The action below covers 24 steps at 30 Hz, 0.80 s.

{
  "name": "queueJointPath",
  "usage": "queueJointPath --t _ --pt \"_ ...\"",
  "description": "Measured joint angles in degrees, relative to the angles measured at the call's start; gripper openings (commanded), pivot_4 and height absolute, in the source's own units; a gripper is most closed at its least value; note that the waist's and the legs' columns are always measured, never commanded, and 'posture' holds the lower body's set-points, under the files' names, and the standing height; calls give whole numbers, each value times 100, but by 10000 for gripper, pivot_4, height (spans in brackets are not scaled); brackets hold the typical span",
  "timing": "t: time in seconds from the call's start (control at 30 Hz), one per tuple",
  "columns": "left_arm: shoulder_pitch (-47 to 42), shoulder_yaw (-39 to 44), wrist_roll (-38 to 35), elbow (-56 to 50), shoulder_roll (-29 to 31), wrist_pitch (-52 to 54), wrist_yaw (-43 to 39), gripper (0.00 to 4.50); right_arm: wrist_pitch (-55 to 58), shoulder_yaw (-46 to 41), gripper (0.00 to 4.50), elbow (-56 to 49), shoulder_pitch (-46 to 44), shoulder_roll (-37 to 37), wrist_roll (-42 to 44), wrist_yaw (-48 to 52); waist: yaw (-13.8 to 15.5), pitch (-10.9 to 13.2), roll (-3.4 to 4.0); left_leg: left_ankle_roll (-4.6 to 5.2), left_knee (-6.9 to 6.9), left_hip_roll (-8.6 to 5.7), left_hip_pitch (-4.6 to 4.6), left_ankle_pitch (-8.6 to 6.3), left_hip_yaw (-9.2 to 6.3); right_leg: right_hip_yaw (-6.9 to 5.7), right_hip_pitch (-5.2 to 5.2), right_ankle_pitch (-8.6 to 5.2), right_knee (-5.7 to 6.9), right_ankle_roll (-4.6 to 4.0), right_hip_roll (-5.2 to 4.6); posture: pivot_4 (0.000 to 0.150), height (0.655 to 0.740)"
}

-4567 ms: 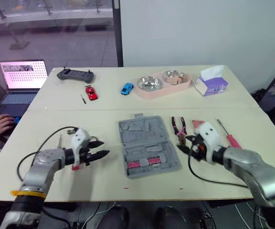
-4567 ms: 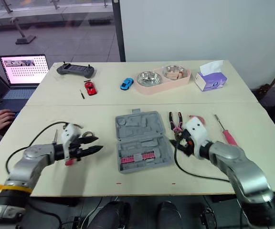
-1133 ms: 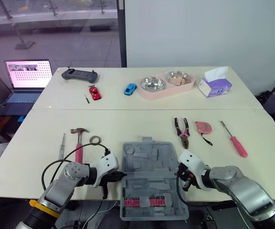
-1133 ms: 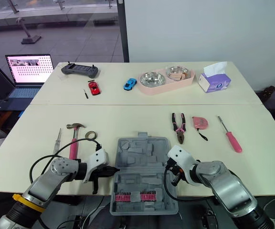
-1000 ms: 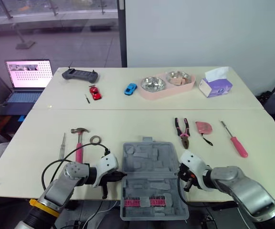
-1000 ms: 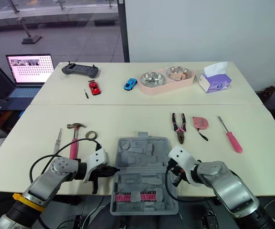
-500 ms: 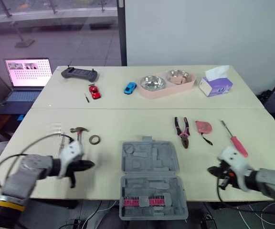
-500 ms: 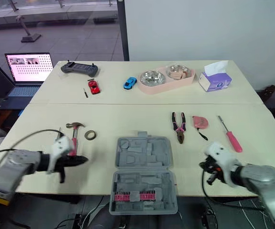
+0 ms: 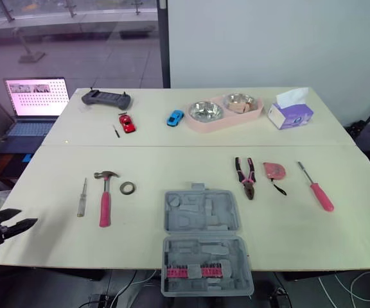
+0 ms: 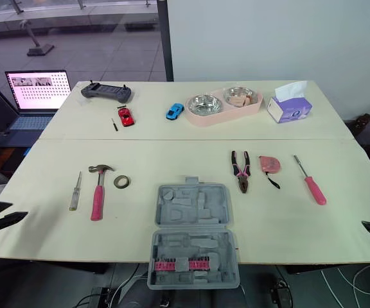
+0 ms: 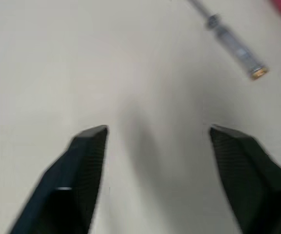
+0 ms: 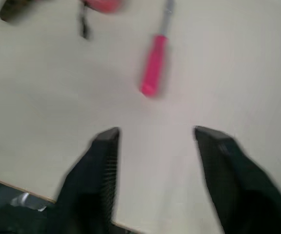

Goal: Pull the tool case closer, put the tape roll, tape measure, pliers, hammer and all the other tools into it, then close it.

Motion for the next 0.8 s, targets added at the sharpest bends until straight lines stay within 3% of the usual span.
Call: queueJointPath --t 0.07,0.43,0.6,0.8 --pt "-40 0 43 257 -1 -144 28 45000 -204 20 44859 278 -9 1 -28 -4 -5 0 3 5 0 1 0 3 1 0 0 1 4 -2 2 1500 7400" --pt "-232 -199 129 490 -76 -444 43 45000 -486 160 44859 319 3 101 95 -78 -8 -3 8 -7 5 4 9 -3 2 25 0 1 11 1 14 1500 7400" --pt "-273 -343 143 -11 -182 -298 -162 45000 306 205 44859 -1090 217 420 606 -189 -3 -3 13 -7 5 6 6 -3 7 41 3 2 18 -1 17 1500 7400" --pt "-593 -727 -88 -1483 -580 585 -263 45000 1701 952 44859 -3929 -134 454 1516 -842 -10 -4 7 -8 13 11 8 -3 8 77 -1 2 26 -1 31 1500 7400"
